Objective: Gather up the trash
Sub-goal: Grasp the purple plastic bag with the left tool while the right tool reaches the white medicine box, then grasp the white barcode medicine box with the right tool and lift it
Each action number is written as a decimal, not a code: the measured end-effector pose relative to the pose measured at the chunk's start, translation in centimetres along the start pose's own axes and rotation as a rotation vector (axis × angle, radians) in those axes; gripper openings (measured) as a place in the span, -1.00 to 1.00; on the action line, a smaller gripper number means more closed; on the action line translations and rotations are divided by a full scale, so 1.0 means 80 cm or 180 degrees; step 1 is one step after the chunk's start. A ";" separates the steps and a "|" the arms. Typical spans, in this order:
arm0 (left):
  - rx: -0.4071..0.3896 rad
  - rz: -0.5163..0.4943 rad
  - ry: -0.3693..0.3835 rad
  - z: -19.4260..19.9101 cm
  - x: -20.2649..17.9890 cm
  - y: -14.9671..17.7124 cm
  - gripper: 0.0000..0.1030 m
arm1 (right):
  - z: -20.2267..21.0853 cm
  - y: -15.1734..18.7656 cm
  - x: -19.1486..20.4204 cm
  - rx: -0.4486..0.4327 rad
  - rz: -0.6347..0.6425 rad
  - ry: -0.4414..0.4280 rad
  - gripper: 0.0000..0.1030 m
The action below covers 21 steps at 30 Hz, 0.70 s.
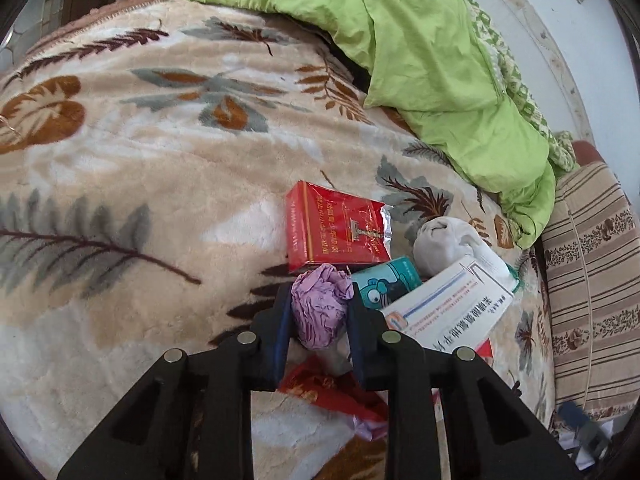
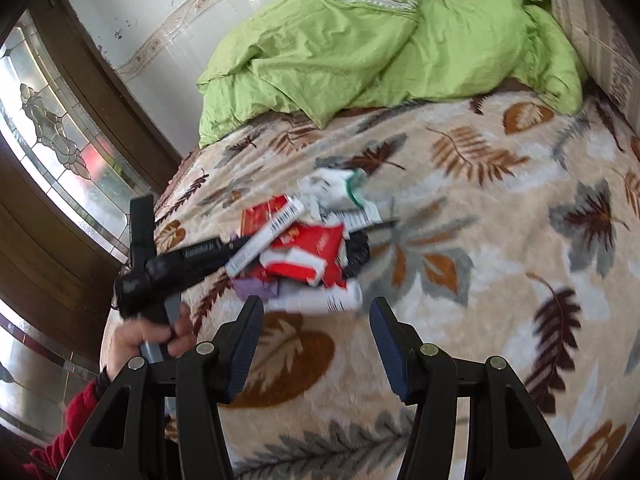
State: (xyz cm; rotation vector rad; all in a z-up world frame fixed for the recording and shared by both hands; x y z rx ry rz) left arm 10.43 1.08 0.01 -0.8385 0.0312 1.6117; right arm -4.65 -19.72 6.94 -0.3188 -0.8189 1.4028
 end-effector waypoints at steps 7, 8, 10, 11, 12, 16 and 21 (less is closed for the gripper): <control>-0.0229 -0.0060 -0.0120 0.064 0.011 0.020 -0.53 | -0.079 -0.053 0.010 0.0149 -0.0118 -0.0254 0.14; -0.0237 -0.0070 -0.0128 0.072 0.013 0.027 -0.53 | -0.089 -0.056 0.009 0.0174 -0.0144 -0.0247 0.14; -0.0284 -0.0078 -0.0164 0.087 0.017 0.044 -0.53 | -0.115 -0.064 0.004 0.0238 -0.0221 -0.0222 0.14; -0.0305 -0.0088 -0.0183 0.092 0.019 0.052 -0.53 | -0.125 -0.067 0.001 0.0257 -0.0256 -0.0206 0.14; -0.0328 -0.0094 -0.0203 0.094 0.021 0.056 -0.53 | -0.132 -0.069 0.000 0.0274 -0.0287 -0.0201 0.14; -0.0352 -0.0127 -0.0245 0.089 0.022 0.062 -0.53 | -0.151 -0.069 -0.002 0.0318 -0.0557 -0.0333 0.14; -0.0345 -0.0129 -0.0250 0.082 0.025 0.062 -0.53 | -0.162 -0.070 0.013 0.0300 -0.0507 -0.0322 0.14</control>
Point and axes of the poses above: each gripper's, at about its wrist camera, not at the fingertips, and z roughly against the way its jaws point, x to its left, y to its underside, the point moved 5 cm from there along -z, roughly the way its jaws point, and after that the axes turned 7 degrees about z, right-handed, at the moved point
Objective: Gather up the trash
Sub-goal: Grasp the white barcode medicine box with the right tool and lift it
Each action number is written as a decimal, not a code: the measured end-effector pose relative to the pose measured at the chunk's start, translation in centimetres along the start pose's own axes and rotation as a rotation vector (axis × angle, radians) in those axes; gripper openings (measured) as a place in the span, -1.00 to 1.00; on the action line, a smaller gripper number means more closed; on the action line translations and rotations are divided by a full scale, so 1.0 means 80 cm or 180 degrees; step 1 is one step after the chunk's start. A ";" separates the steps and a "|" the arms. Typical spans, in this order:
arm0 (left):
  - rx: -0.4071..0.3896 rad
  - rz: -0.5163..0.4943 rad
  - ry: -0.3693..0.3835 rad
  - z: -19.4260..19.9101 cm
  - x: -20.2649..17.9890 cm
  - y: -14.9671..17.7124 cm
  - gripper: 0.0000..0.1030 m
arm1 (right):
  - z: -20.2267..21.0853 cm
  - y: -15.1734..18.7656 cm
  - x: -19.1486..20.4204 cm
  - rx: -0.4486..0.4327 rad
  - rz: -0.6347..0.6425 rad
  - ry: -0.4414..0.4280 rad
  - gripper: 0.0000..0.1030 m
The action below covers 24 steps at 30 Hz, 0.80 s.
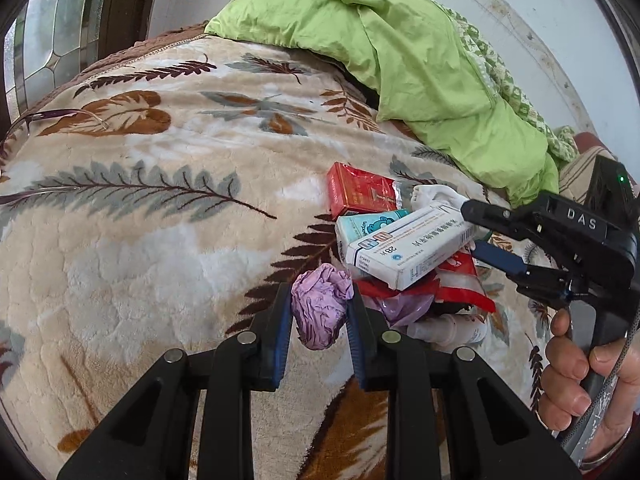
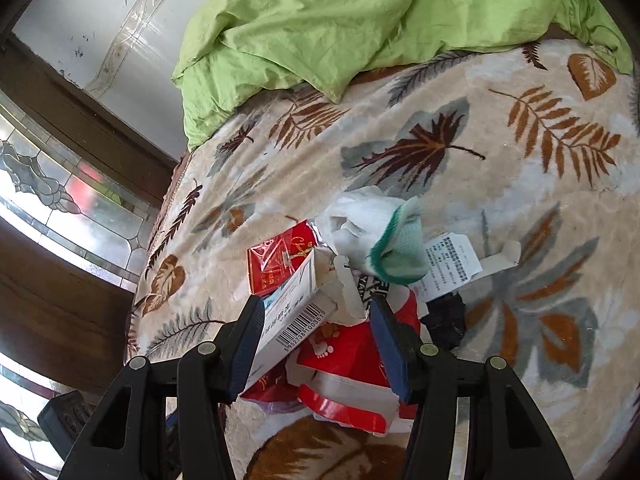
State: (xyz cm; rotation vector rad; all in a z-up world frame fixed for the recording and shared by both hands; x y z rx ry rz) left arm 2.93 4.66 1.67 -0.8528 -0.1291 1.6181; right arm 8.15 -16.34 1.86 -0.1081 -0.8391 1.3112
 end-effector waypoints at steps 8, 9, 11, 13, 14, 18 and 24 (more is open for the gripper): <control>-0.0115 -0.0021 -0.0019 0.007 0.004 -0.006 -0.53 | 0.030 0.000 0.013 -0.0225 0.0124 0.0227 0.14; -0.0115 -0.0014 -0.0014 0.007 0.004 -0.006 -0.53 | 0.035 0.005 0.013 -0.0220 0.0057 0.0156 0.14; -0.0132 -0.0002 -0.0011 0.008 0.004 -0.007 -0.53 | 0.042 0.015 0.017 -0.0208 -0.0085 -0.0018 0.14; -0.0156 -0.0007 -0.0024 0.010 0.005 -0.008 -0.53 | 0.042 0.025 0.022 -0.0160 -0.0176 -0.0119 0.14; -0.0172 -0.0006 -0.0034 0.012 0.005 -0.008 -0.53 | 0.037 0.032 0.025 -0.0113 -0.0244 -0.0169 0.14; -0.0225 -0.0012 -0.0073 0.016 0.009 -0.010 -0.53 | 0.012 0.042 0.033 0.0003 -0.0340 -0.0185 0.11; -0.0215 -0.0019 -0.0059 0.016 0.011 -0.012 -0.53 | -0.026 0.035 0.025 -0.0009 -0.0489 -0.0063 -0.17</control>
Point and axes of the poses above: each gripper's, at about its wrist camera, not at the fingertips, and z roughly against the way its jaws point, x to its left, y to its underside, the point moved 5 cm from there along -z, roughly the way its jaws point, and after that the axes turned 7 degrees about z, right-handed, at the moved point
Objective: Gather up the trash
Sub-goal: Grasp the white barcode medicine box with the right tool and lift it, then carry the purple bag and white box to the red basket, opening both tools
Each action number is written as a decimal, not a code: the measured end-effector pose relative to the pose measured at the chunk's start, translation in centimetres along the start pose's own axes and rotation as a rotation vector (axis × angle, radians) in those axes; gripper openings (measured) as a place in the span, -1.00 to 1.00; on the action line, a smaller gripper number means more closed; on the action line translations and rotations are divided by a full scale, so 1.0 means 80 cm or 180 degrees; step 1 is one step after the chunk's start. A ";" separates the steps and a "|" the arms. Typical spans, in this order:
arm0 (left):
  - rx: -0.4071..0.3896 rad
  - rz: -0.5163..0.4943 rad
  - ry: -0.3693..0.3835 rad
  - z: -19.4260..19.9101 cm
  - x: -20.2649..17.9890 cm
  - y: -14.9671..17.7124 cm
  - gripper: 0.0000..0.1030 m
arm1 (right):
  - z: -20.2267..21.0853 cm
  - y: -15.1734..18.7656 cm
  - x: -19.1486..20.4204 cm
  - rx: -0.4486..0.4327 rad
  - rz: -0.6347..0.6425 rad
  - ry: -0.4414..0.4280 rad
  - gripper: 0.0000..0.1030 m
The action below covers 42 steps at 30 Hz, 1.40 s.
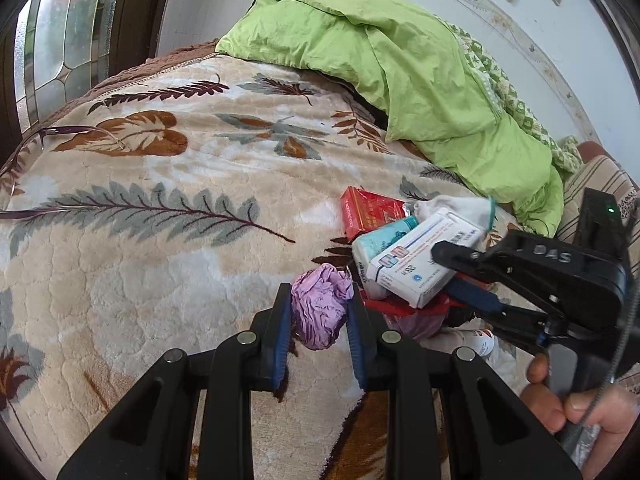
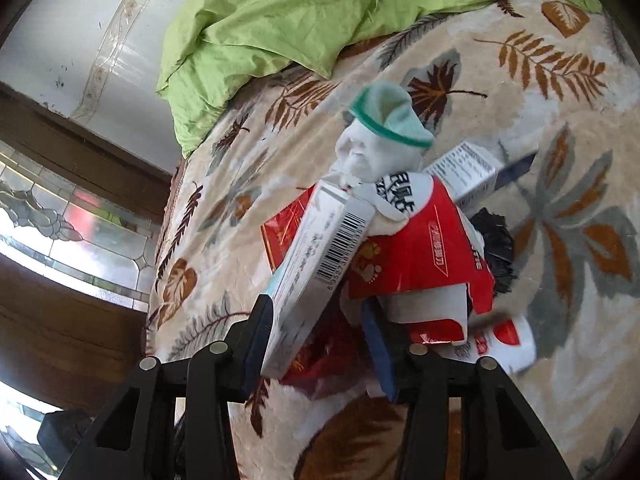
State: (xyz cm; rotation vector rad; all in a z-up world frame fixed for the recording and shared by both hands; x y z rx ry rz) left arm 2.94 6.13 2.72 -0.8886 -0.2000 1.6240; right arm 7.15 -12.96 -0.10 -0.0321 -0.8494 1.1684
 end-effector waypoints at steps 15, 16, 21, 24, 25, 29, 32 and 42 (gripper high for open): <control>0.0058 -0.0321 0.0171 0.007 -0.034 0.019 -0.53 | 0.091 0.018 0.020 -0.0311 0.0635 -0.0079 -0.72; 0.0060 -0.0359 0.0180 0.009 -0.038 0.023 -0.53 | 0.104 0.027 0.017 -0.0319 0.0669 -0.0063 -0.72; 0.0072 -0.0488 0.0259 0.024 -0.056 0.042 -0.53 | 0.154 0.072 -0.011 -0.0324 0.0707 0.0050 -0.72; 0.0123 -0.0602 0.0325 0.034 -0.070 0.064 -0.53 | 0.168 0.101 -0.032 -0.0286 0.0737 0.0176 -0.72; 0.0146 -0.0632 0.0340 0.036 -0.074 0.071 -0.53 | 0.169 0.108 -0.037 -0.0279 0.0741 0.0214 -0.72; 0.0174 -0.0824 0.0323 0.045 -0.089 0.099 -0.53 | 0.168 0.129 -0.056 -0.0304 0.0827 0.0379 -0.72; 0.0165 -0.0914 0.0295 0.049 -0.095 0.111 -0.53 | 0.166 0.139 -0.070 -0.0342 0.0740 0.0328 -0.72; 0.0181 -0.1006 0.0365 0.049 -0.108 0.124 -0.53 | 0.180 0.153 -0.065 -0.0598 0.0881 0.0281 -0.72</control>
Point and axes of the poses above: each gripper's, at about its wrist camera, not at the fingertips, and z roughly against the way its jaws point, x to its left, y to its underside, the point moved 5 cm from there along -z, roughly the way its jaws point, and after that the axes turned 7 degrees about z, right-handed, at the moved point
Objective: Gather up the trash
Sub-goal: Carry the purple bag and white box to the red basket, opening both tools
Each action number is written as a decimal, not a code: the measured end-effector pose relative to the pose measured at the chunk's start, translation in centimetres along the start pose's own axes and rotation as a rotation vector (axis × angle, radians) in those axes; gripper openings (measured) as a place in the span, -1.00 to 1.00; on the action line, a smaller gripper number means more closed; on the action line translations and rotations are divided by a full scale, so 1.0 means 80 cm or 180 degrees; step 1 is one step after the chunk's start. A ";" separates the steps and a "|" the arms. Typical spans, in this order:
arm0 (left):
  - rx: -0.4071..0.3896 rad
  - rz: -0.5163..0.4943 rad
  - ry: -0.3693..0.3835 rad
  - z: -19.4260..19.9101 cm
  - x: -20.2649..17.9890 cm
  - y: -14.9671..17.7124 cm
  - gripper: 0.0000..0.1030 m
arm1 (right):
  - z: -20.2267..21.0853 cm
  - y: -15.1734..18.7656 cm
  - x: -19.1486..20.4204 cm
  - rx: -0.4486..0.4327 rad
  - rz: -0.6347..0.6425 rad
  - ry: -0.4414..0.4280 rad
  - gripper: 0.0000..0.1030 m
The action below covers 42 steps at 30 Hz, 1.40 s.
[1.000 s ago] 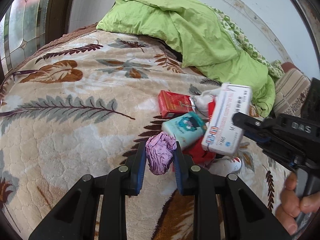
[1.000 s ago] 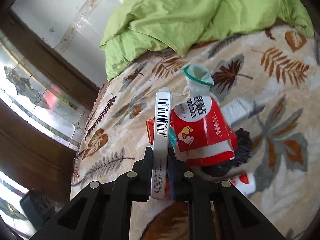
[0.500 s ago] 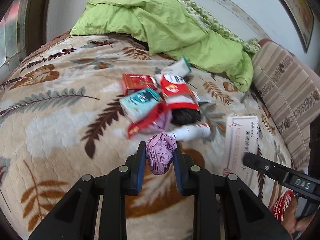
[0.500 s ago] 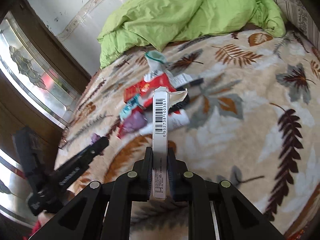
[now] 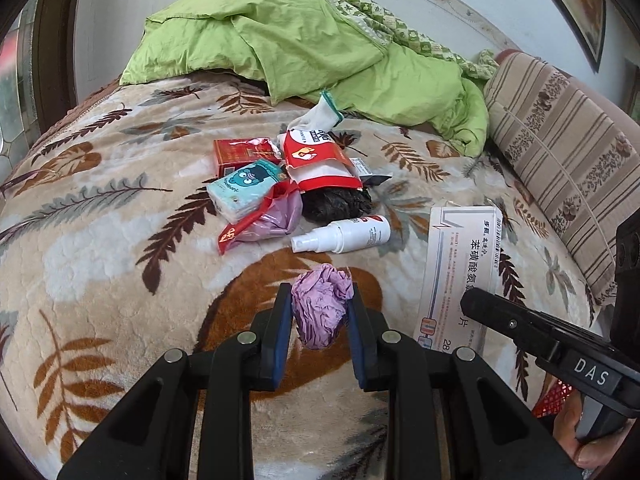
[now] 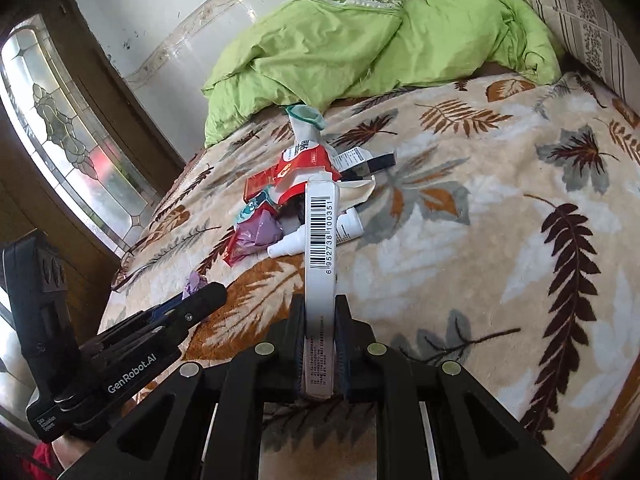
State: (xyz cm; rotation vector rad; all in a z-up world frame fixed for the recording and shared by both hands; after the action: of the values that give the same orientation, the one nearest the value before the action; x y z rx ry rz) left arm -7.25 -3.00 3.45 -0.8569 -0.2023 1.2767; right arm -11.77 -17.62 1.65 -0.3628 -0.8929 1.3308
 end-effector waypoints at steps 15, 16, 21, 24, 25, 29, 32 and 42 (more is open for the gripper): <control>0.0003 -0.0123 0.0356 0.013 -0.030 0.005 -0.53 | 0.042 -0.004 -0.018 -0.0249 -0.0355 -0.0111 -0.72; -0.0007 -0.0148 0.0383 0.016 -0.035 0.006 -0.53 | 0.049 -0.003 -0.020 -0.0265 -0.0394 -0.0121 -0.72; 0.0028 -0.0319 0.0569 0.031 -0.075 0.016 -0.53 | 0.096 0.011 -0.032 -0.0346 -0.0528 -0.0139 -0.72; 0.0048 -0.0449 0.0727 0.043 -0.108 0.023 -0.53 | 0.127 0.021 -0.043 -0.0380 -0.0637 -0.0152 -0.72; 0.0063 -0.0487 0.0808 0.048 -0.122 0.025 -0.53 | 0.141 0.023 -0.048 -0.0413 -0.0654 -0.0125 -0.72; 0.0146 -0.0665 0.1124 0.070 -0.178 0.036 -0.53 | 0.203 0.032 -0.069 -0.0562 -0.0685 0.0029 -0.72; 0.0229 -0.0858 0.1354 0.081 -0.228 0.048 -0.53 | 0.249 0.045 -0.092 -0.0676 -0.0757 0.0200 -0.72; 0.0824 -0.1378 0.1973 0.080 -0.381 0.121 -0.53 | 0.395 0.128 -0.199 -0.0891 -0.1255 0.1060 -0.72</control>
State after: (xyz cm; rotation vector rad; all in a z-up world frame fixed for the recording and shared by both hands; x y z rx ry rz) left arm -27.94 -27.00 11.12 -0.8851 0.2576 0.5785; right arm -41.60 -37.95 8.89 -0.5742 -0.8169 0.7562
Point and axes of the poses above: each gripper's, at about its wrist camera, not at the fingertips, and z roughly against the way its jaws point, x to its left, y to its underside, the point moved 5 cm from there along -z, roughly the way its jaws point, and after that the axes turned 7 degrees about z, right-handed, at the moved point
